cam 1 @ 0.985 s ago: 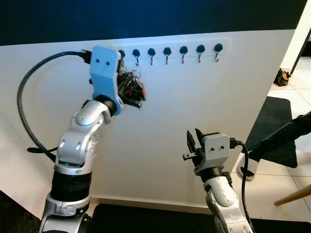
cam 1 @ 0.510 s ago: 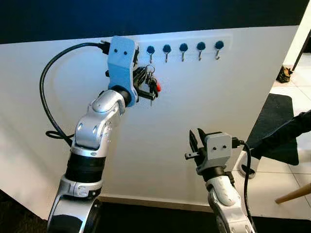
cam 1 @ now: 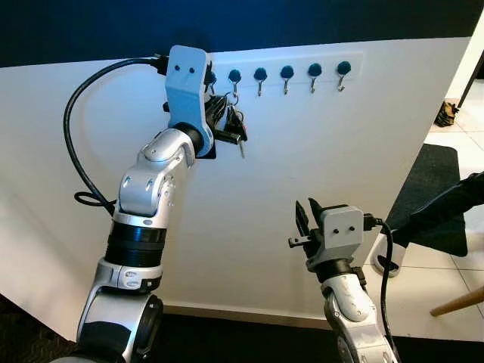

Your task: Hang keys on a hook

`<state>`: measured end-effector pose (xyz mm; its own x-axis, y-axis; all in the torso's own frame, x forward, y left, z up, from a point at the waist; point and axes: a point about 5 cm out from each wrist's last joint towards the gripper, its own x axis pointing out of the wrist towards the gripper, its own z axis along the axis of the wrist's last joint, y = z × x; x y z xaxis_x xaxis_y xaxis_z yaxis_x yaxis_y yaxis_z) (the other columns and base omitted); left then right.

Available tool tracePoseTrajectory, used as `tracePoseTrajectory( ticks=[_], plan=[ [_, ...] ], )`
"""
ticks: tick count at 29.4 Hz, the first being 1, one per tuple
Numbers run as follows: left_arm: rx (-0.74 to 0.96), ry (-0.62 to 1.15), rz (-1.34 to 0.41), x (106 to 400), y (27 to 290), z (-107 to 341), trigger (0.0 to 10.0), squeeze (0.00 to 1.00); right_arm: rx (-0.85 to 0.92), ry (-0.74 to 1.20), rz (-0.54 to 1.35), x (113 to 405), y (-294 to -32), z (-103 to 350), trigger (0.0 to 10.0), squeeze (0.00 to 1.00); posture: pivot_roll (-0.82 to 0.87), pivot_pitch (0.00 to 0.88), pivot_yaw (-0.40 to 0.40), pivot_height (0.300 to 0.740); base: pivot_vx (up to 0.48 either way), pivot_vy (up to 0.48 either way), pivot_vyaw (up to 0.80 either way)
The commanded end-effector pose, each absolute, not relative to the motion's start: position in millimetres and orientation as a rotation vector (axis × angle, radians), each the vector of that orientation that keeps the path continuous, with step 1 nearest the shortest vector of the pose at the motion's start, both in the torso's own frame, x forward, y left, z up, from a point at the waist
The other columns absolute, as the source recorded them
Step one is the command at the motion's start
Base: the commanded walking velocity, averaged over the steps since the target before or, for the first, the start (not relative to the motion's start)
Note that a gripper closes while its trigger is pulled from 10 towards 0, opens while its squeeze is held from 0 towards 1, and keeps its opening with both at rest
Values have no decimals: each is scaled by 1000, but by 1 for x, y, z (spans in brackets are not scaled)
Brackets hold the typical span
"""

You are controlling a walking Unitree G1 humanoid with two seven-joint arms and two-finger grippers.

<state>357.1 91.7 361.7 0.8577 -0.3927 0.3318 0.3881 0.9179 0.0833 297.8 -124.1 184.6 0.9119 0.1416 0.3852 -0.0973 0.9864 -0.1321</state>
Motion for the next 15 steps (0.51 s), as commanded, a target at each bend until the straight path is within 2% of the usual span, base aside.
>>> tracePoseTrajectory(
  ticks=[1,15],
  plan=[
    [-2,-390,-410,358,89,372,10000,0,-109,-380,118,297,-124,179,10000,0,32,171,138,740,0,0,0],
    [-10,-399,-400,364,87,376,10000,0,-109,-374,110,295,-126,178,10000,0,20,164,145,740,0,0,0]
  ],
)
